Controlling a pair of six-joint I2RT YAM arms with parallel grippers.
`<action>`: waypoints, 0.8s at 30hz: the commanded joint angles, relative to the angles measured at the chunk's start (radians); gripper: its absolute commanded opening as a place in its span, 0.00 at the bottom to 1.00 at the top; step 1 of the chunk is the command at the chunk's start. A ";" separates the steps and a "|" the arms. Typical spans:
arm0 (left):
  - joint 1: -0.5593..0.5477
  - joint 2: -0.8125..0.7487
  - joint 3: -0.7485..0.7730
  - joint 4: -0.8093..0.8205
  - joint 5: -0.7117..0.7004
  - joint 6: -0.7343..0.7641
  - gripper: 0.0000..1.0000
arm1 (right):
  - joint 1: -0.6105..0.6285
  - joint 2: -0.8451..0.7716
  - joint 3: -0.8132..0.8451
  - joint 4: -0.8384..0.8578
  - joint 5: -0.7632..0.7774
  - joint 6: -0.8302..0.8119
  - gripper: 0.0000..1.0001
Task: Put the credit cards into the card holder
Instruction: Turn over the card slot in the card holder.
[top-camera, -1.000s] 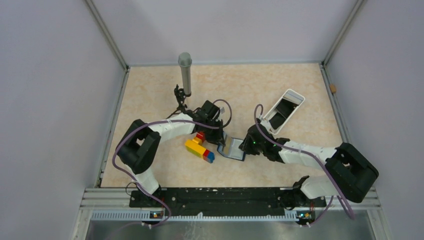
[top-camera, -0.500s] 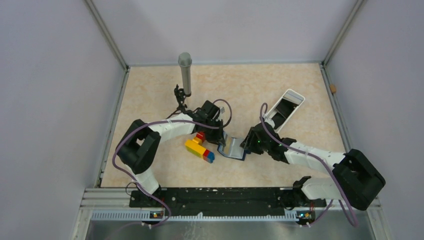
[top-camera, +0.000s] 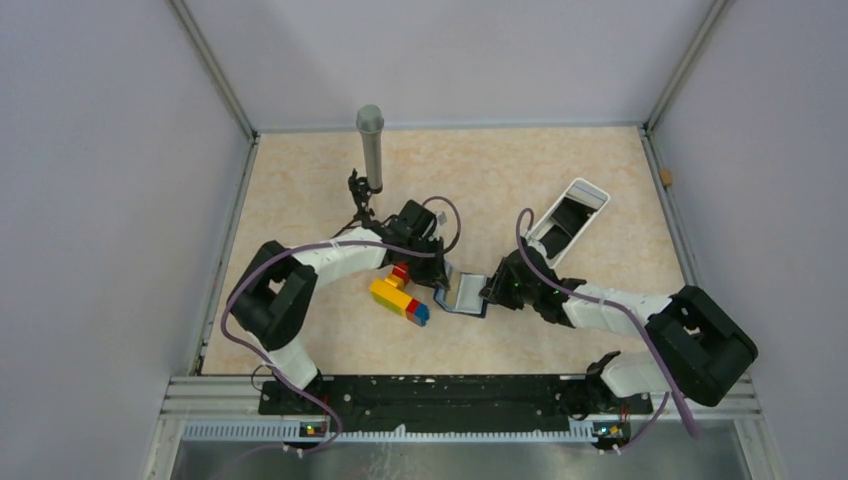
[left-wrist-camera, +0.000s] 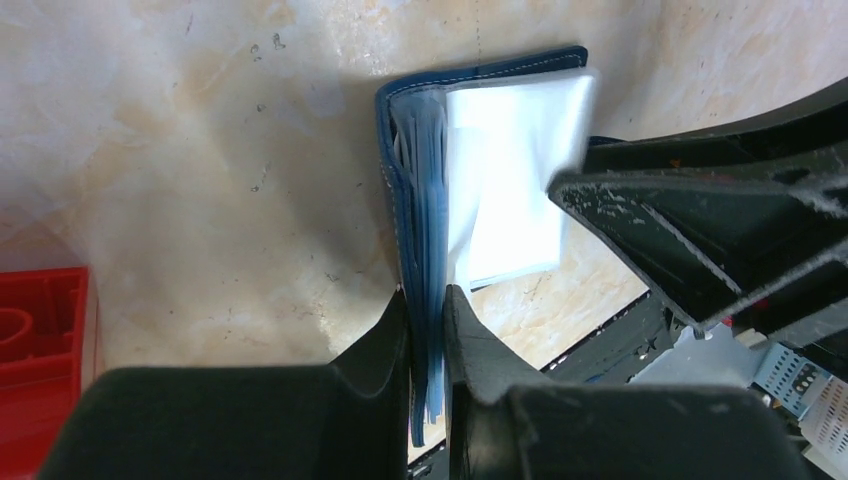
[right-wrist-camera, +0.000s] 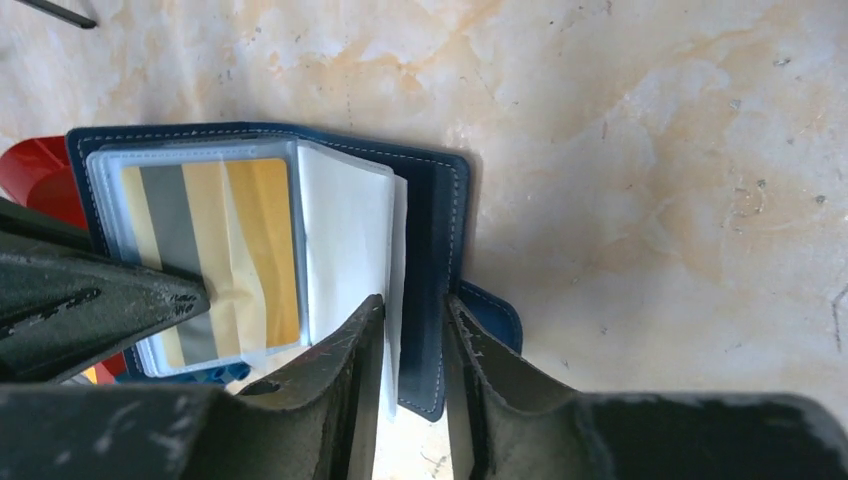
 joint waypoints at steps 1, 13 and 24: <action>-0.008 -0.041 -0.037 0.097 0.084 -0.011 0.14 | -0.003 0.069 -0.021 0.013 0.006 0.025 0.24; -0.007 -0.081 -0.068 0.128 0.095 -0.021 0.35 | -0.003 0.100 -0.005 -0.100 0.091 0.037 0.09; -0.006 -0.115 -0.074 0.129 0.080 -0.013 0.41 | -0.002 0.114 -0.001 -0.098 0.087 0.035 0.08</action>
